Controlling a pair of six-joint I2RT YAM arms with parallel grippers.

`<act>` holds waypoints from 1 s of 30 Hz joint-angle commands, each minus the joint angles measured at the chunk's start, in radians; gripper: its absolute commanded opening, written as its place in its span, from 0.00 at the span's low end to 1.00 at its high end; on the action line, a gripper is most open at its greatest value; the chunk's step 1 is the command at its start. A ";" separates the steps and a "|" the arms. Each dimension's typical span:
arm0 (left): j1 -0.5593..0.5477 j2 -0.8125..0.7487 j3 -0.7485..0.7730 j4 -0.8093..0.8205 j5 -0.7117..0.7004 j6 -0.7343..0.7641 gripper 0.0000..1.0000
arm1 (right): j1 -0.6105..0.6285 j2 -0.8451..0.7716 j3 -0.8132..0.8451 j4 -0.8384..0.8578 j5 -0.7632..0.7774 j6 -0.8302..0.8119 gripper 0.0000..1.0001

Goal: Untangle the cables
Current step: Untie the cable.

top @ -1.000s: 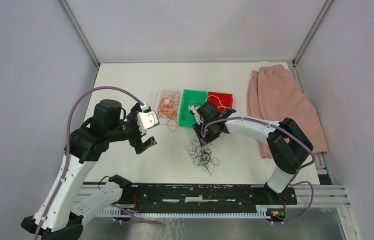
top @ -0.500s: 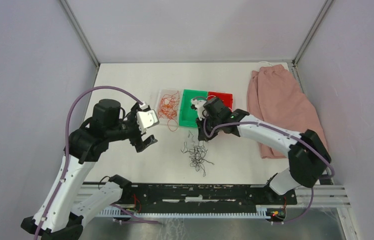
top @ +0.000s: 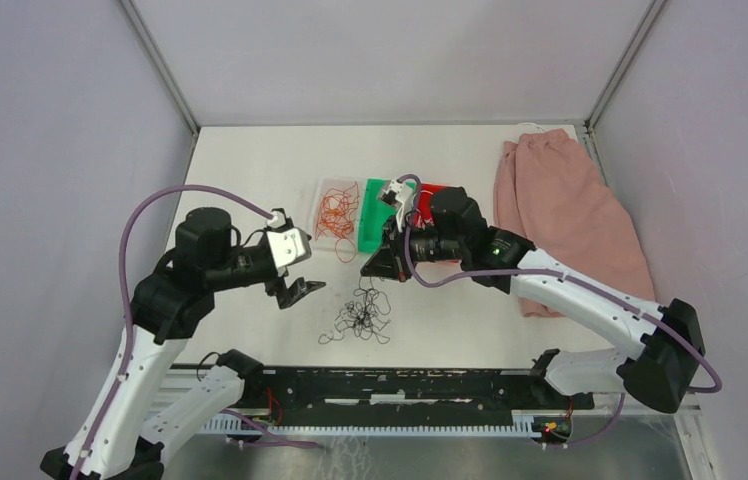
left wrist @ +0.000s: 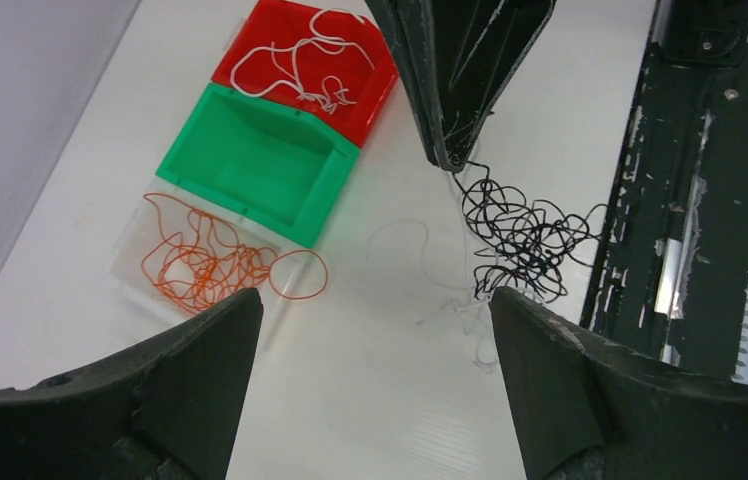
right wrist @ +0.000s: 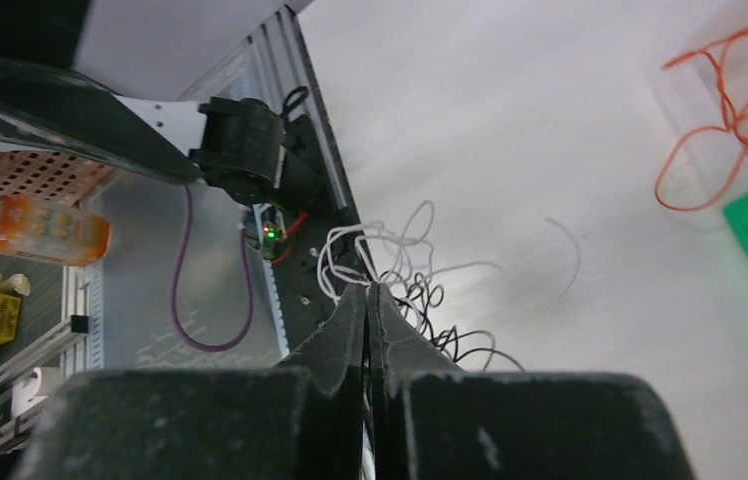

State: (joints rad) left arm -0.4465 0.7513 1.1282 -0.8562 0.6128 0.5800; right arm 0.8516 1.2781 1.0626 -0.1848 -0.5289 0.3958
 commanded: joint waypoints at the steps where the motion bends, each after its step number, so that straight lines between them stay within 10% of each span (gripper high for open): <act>1: 0.000 0.006 -0.032 0.034 0.097 -0.007 0.90 | 0.026 0.013 0.071 0.178 -0.068 0.083 0.01; 17: 0.000 -0.028 -0.123 -0.059 0.152 0.136 0.78 | 0.052 0.033 0.111 0.276 -0.126 0.160 0.00; 30: -0.001 -0.052 -0.192 0.115 0.149 0.043 0.47 | 0.054 0.036 0.107 0.303 -0.121 0.198 0.00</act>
State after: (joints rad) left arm -0.4465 0.7162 0.9409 -0.8703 0.7395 0.6640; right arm 0.9009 1.3109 1.1290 0.0494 -0.6292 0.5720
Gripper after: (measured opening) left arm 0.541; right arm 0.014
